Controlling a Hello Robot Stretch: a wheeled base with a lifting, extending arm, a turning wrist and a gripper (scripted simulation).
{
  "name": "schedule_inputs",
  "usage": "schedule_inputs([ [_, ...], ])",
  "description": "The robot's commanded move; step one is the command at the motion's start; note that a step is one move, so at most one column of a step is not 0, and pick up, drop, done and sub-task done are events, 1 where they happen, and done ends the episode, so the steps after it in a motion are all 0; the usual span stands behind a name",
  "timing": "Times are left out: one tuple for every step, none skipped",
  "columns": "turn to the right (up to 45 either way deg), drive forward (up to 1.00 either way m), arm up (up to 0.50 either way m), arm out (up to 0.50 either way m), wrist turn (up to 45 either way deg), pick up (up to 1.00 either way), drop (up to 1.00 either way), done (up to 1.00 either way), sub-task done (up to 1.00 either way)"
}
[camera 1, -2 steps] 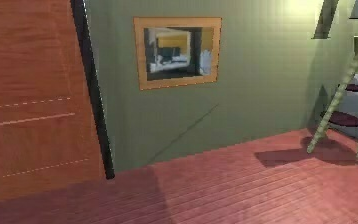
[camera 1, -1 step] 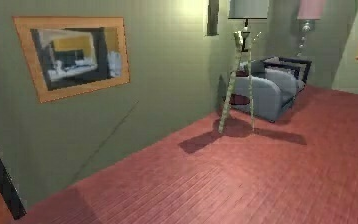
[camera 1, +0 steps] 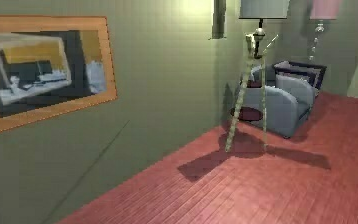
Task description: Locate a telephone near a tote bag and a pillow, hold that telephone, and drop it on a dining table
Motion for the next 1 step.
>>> schedule_inputs([
  [42.0,0.0,0.0,0.0,0.0,0.0,0.0,0.0,0.0],
])
